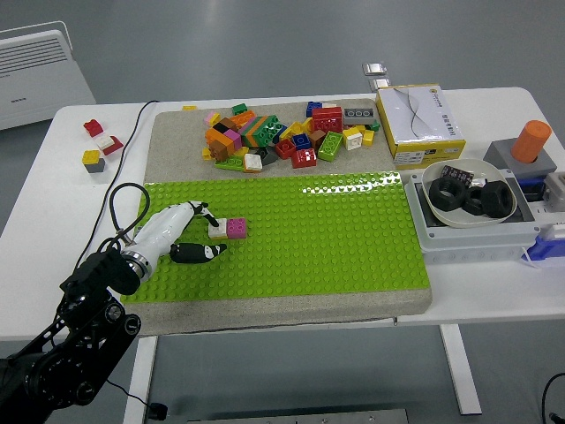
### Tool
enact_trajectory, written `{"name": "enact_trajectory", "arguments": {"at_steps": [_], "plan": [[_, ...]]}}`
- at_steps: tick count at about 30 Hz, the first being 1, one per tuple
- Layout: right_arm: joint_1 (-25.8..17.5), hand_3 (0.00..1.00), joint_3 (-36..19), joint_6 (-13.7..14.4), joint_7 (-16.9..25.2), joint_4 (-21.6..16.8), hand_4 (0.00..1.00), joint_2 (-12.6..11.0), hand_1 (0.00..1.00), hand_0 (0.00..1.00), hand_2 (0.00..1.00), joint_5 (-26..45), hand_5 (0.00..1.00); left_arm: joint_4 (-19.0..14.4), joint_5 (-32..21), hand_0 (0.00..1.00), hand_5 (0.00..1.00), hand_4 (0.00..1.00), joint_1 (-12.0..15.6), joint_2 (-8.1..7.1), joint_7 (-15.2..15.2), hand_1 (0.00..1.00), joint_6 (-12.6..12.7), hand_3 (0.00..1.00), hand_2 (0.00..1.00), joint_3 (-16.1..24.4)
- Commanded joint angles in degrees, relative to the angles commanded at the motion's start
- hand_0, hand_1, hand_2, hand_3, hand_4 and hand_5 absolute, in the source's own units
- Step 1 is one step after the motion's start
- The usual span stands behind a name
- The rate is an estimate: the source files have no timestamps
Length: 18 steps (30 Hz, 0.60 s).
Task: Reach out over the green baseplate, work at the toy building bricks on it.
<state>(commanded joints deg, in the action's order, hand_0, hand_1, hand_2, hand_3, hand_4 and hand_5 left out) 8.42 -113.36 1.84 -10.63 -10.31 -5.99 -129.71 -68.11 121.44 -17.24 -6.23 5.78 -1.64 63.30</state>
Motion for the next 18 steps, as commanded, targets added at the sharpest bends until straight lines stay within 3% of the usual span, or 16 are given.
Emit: {"name": "enact_trajectory", "arguments": {"at_steps": [18], "plan": [[0.1, 0.725, 0.7, 0.1, 0.0, 0.0, 0.759, 0.1, 0.663, 0.671, 0.720, 0.6, 0.966, 1.1, -1.0, 0.981, 0.331, 0.805, -0.2, 0.23, -1.1, 0.929, 1.0, 0.601, 0.910, -1.2]]}}
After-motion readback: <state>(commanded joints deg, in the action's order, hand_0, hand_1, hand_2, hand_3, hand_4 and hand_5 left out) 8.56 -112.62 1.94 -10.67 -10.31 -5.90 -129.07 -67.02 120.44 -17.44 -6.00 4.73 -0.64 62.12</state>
